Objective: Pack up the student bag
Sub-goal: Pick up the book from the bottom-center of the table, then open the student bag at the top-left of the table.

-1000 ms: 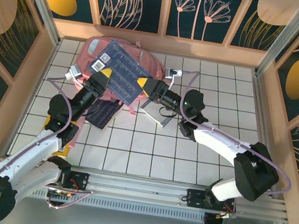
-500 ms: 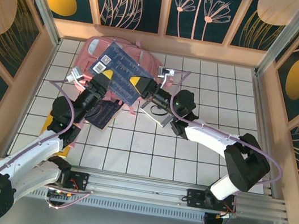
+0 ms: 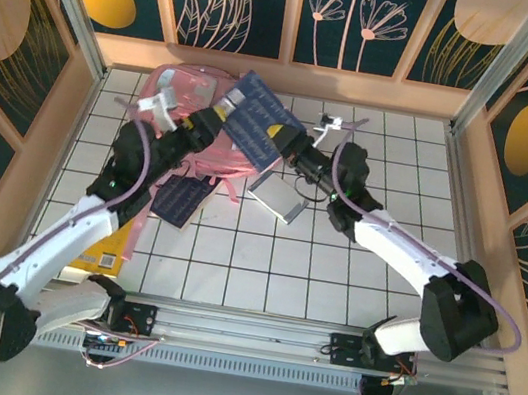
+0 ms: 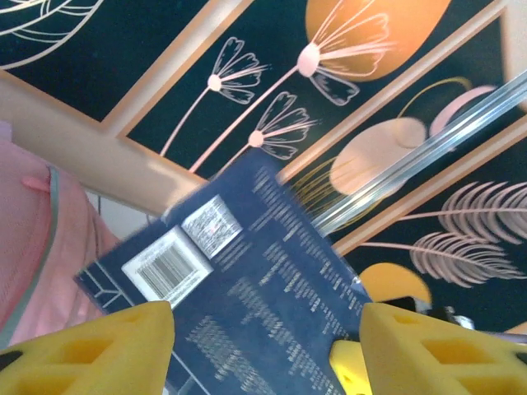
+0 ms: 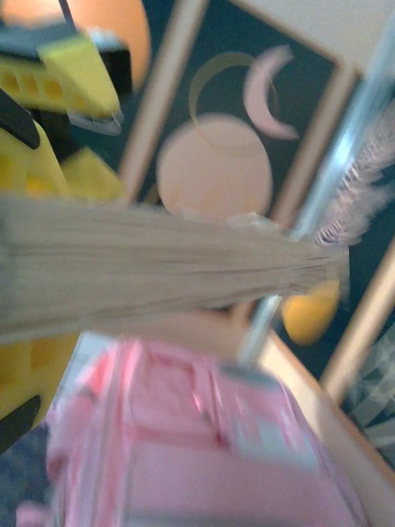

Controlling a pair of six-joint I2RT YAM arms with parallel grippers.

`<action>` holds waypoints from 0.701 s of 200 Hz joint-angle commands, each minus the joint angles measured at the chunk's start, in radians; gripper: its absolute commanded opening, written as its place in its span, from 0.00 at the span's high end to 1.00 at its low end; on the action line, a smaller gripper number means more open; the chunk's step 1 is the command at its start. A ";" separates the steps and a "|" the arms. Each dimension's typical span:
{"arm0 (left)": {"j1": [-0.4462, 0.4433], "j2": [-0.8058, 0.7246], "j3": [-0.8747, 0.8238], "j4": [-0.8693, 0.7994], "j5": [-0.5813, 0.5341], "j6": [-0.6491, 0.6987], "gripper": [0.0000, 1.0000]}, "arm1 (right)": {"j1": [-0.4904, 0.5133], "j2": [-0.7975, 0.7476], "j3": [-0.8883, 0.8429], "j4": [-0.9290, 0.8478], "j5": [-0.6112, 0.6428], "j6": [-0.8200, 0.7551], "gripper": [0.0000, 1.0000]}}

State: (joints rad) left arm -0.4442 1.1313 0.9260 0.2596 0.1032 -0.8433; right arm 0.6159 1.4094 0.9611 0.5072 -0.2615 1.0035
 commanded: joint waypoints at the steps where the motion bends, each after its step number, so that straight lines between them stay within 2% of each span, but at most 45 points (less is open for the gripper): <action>1: 0.014 0.145 0.158 -0.227 0.010 0.157 0.35 | -0.024 -0.043 0.050 -0.369 0.230 -0.153 1.00; 18: 0.034 0.275 0.279 -0.307 0.019 0.191 0.32 | -0.052 -0.083 0.039 -0.446 0.325 -0.181 1.00; 32: 0.061 0.402 0.378 -0.349 0.069 0.198 0.31 | -0.093 -0.095 0.048 -0.493 0.341 -0.200 1.00; 50: 0.083 0.533 0.487 -0.380 0.126 0.228 0.31 | -0.170 -0.113 0.029 -0.488 0.293 -0.216 1.00; 64: 0.090 0.632 0.573 -0.424 0.126 0.257 0.32 | -0.215 -0.121 0.025 -0.489 0.281 -0.214 1.00; 99: 0.111 0.866 0.803 -0.559 0.166 0.303 0.35 | -0.277 -0.131 0.006 -0.461 0.199 -0.215 1.00; 140: 0.116 0.988 0.898 -0.582 0.209 0.305 0.38 | -0.316 -0.132 -0.020 -0.434 0.137 -0.202 1.00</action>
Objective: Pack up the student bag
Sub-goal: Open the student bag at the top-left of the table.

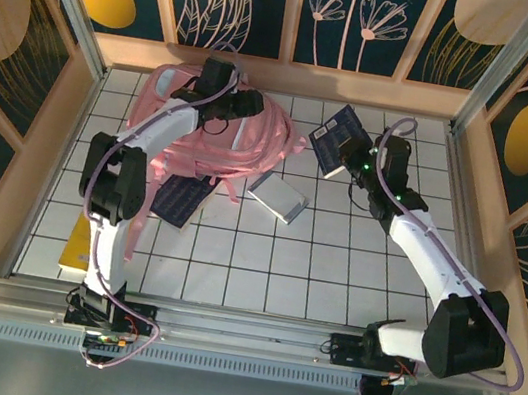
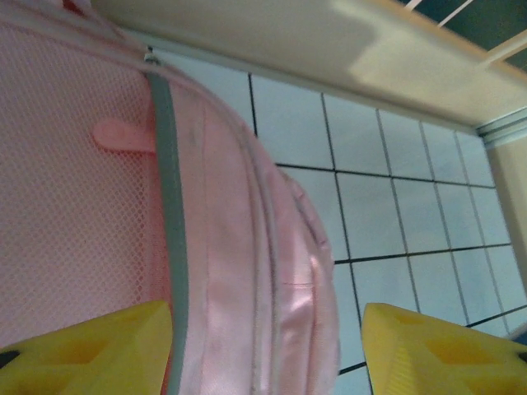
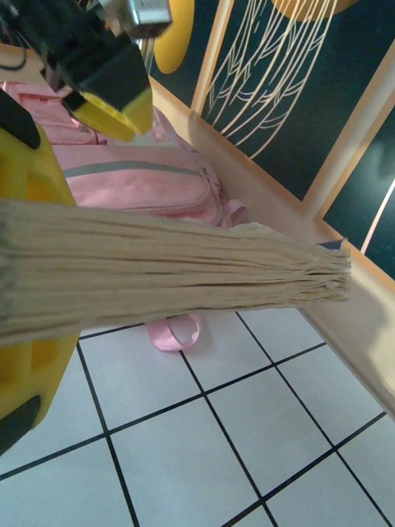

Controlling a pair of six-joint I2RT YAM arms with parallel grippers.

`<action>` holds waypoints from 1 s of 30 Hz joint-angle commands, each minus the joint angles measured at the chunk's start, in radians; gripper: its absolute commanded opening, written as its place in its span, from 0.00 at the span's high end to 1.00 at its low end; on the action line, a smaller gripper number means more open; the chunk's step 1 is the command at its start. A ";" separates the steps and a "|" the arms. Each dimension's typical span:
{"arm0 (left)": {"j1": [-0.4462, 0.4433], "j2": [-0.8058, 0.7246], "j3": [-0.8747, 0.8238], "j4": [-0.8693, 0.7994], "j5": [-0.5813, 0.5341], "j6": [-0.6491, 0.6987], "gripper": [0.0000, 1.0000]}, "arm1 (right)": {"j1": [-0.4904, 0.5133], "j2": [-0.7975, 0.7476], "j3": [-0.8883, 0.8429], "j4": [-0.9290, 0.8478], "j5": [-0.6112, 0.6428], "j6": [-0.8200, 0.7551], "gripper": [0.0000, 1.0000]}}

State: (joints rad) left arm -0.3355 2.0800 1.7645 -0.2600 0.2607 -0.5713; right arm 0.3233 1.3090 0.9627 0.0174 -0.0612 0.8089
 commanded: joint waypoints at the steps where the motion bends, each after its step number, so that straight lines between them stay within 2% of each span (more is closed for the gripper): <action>1: 0.007 0.041 0.062 -0.063 0.051 0.033 0.38 | -0.024 -0.031 -0.022 0.055 -0.064 -0.007 1.00; 7: 0.008 0.085 0.081 -0.087 0.030 0.063 0.39 | -0.042 -0.024 -0.042 0.075 -0.105 0.012 1.00; 16: 0.009 0.155 0.110 -0.063 0.128 0.047 0.49 | -0.048 -0.007 -0.062 0.119 -0.153 0.041 1.00; 19: 0.008 0.186 0.144 -0.089 0.118 0.056 0.61 | -0.048 -0.004 -0.059 0.123 -0.161 0.043 1.00; 23: 0.007 0.171 0.170 -0.113 0.088 0.082 0.98 | -0.048 0.004 -0.039 0.100 -0.177 0.020 1.00; 30: 0.009 -0.011 0.159 -0.148 0.020 0.157 1.00 | -0.048 0.020 0.002 0.063 -0.177 -0.055 1.00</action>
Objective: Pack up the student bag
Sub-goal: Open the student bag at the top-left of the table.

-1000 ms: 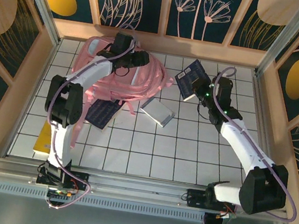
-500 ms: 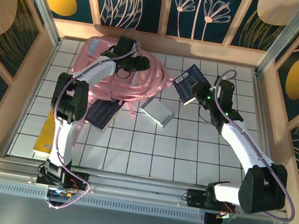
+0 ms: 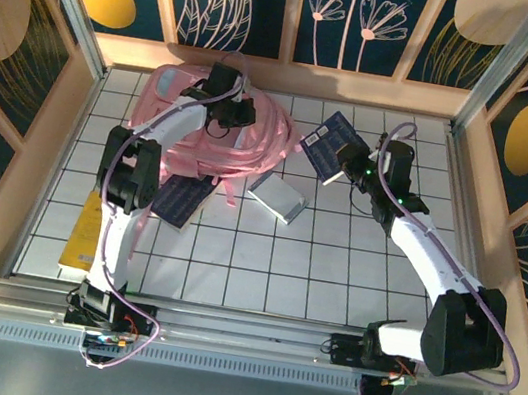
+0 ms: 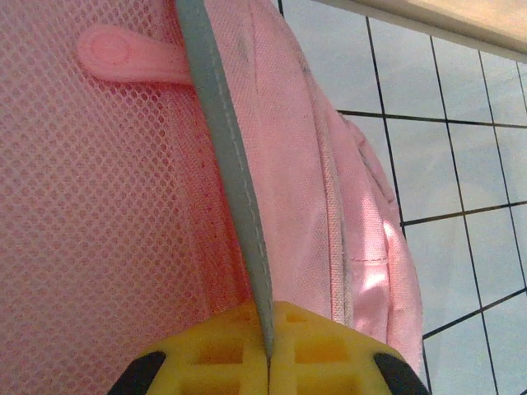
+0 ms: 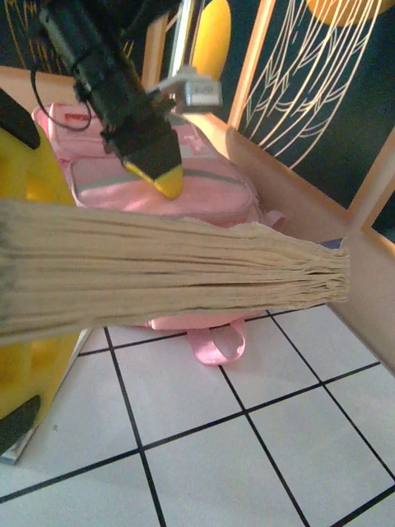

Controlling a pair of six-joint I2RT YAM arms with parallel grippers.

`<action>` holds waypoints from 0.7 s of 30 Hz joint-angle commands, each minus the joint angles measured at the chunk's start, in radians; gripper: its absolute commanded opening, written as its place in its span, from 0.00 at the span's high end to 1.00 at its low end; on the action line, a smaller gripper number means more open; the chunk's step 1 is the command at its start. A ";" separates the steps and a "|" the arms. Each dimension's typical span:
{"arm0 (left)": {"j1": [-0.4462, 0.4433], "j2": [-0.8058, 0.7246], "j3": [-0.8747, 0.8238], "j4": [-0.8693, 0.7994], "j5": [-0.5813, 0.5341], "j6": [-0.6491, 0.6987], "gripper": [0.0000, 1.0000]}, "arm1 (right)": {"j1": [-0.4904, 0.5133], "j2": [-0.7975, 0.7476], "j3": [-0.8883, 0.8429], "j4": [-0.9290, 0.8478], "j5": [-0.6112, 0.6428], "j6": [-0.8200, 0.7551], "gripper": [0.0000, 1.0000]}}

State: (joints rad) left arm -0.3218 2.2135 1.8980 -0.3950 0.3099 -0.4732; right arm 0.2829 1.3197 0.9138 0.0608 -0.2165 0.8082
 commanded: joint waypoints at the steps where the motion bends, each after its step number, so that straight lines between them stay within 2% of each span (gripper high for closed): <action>1: -0.006 -0.169 0.024 -0.019 -0.032 0.068 1.00 | -0.009 0.009 0.050 0.028 -0.028 -0.060 1.00; 5: -0.006 -0.262 0.005 -0.042 -0.032 0.098 1.00 | -0.020 0.046 0.095 0.016 -0.062 -0.090 1.00; 11: -0.006 -0.384 -0.039 -0.064 0.011 0.162 1.00 | -0.035 0.154 0.189 0.070 -0.316 -0.096 1.00; 17: -0.006 -0.480 -0.098 -0.045 0.063 0.212 1.00 | -0.031 0.277 0.255 0.125 -0.466 -0.004 1.00; 21: -0.004 -0.494 -0.131 -0.051 0.085 0.235 1.00 | -0.010 0.318 0.263 0.278 -0.571 0.119 1.00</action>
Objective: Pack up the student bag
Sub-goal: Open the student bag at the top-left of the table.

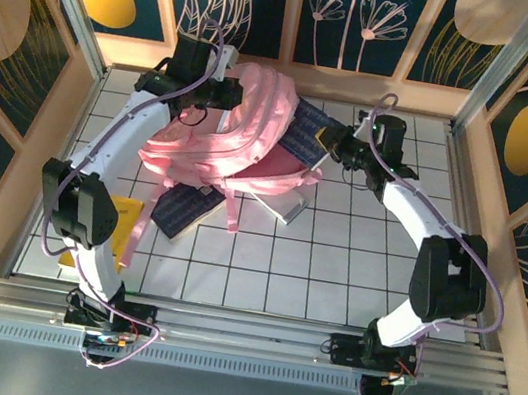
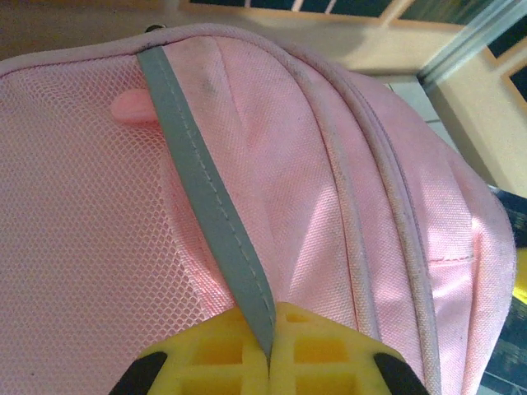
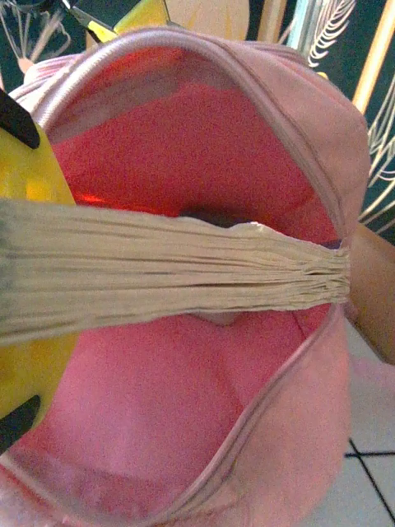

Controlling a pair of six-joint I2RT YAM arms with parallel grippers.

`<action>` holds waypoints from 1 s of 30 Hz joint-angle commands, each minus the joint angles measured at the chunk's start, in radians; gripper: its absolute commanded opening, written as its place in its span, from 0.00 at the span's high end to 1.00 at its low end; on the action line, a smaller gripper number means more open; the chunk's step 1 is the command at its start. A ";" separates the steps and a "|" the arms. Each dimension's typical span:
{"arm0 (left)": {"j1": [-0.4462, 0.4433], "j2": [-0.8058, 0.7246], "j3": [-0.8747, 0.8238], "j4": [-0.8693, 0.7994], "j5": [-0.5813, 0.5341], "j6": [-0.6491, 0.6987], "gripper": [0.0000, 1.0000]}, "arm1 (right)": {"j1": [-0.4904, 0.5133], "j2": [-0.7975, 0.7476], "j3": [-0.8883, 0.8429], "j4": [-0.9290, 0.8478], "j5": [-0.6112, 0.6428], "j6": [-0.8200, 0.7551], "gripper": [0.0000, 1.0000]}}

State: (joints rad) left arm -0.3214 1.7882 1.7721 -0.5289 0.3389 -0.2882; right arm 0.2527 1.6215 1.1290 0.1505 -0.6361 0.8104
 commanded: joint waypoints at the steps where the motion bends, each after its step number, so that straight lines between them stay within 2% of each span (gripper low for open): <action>1: -0.005 -0.069 -0.017 0.085 0.068 0.045 1.00 | 0.028 0.024 0.053 0.225 -0.170 0.147 1.00; 2: -0.004 -0.069 -0.027 0.086 0.079 0.035 1.00 | 0.035 0.029 0.059 0.252 -0.183 0.174 1.00; 4: -0.004 -0.059 -0.030 0.062 0.084 0.017 0.68 | 0.045 0.035 0.066 0.303 -0.203 0.221 1.00; 5: -0.004 -0.056 -0.029 0.044 0.078 0.014 0.57 | 0.053 0.037 0.062 0.334 -0.213 0.243 1.00; 7: -0.007 -0.068 -0.042 0.029 0.047 0.000 0.48 | 0.070 0.029 0.047 0.399 -0.223 0.285 1.00; 12: -0.024 -0.122 -0.029 -0.020 -0.029 -0.024 0.42 | 0.114 0.017 0.023 0.508 -0.220 0.342 1.00; 17: -0.135 -0.085 0.066 -0.136 -0.147 0.016 0.36 | 0.155 0.030 0.024 0.556 -0.211 0.368 1.00; 20: -0.175 -0.045 0.093 -0.168 -0.176 0.026 0.34 | 0.174 0.038 0.031 0.558 -0.208 0.363 1.00; 26: -0.224 -0.007 0.118 -0.207 -0.277 0.052 0.35 | 0.195 0.043 0.035 0.555 -0.201 0.357 1.00; 30: -0.247 0.009 0.115 -0.224 -0.417 0.061 0.39 | 0.200 0.041 0.032 0.561 -0.199 0.363 1.00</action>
State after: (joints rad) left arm -0.5514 1.7847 1.8637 -0.7036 0.0608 -0.2546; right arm 0.4347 1.6703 1.1378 0.5625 -0.7876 1.1599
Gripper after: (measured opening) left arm 0.618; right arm 0.134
